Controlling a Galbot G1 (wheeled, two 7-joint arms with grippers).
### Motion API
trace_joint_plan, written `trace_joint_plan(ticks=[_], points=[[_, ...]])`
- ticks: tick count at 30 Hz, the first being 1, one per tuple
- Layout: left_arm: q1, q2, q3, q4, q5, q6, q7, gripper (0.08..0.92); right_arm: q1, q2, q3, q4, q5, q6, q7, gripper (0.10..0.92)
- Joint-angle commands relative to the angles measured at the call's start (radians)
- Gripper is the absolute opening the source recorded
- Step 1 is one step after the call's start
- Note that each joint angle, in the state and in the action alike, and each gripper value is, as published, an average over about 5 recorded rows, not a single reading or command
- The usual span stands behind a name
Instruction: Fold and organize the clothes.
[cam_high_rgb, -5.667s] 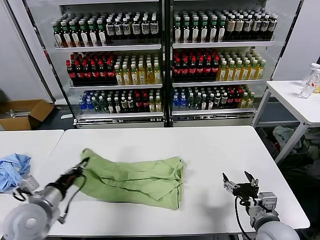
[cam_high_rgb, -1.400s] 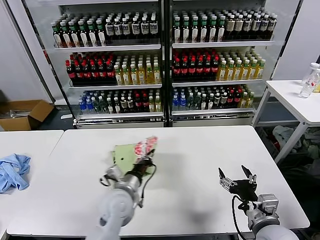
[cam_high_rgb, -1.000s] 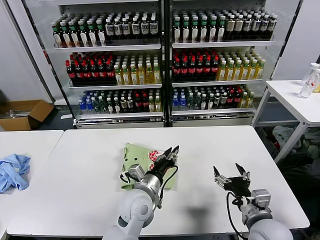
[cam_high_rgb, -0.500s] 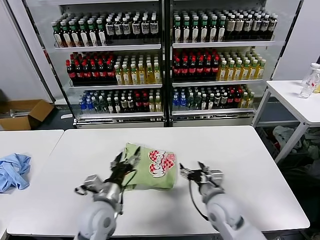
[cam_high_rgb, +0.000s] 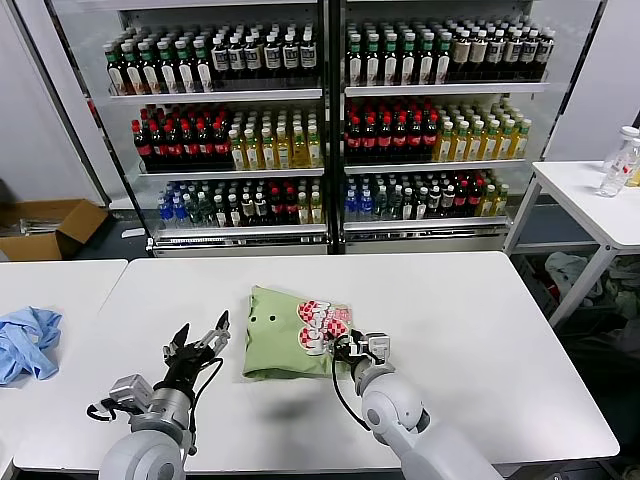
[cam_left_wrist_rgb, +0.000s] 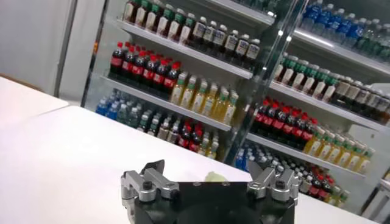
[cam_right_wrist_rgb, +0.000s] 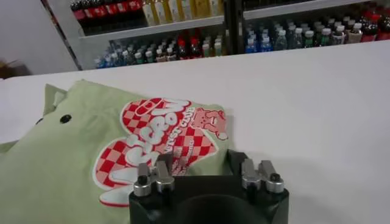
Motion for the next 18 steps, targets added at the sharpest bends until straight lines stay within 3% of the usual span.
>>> trace_joint_plan(ticks=[1,13,18], points=[[0.043,0.022,-0.045,-0.024,-0.002,0.002,-0.006,0.822,0.045,-0.041,-0.041,-0.015,0.026,-0.012,0.038,0.559],[0.022,0.007,-0.027,-0.008,-0.011,0.004,-0.006,0.823,0.012,-0.338,0.132,0.100,-0.089,0.036,-0.126,0.212],[0.007,-0.008,-0.013,0.004,-0.005,0.004,-0.003,0.823,-0.018,-0.434,0.225,0.087,-0.151,0.050,-0.207,0.114]])
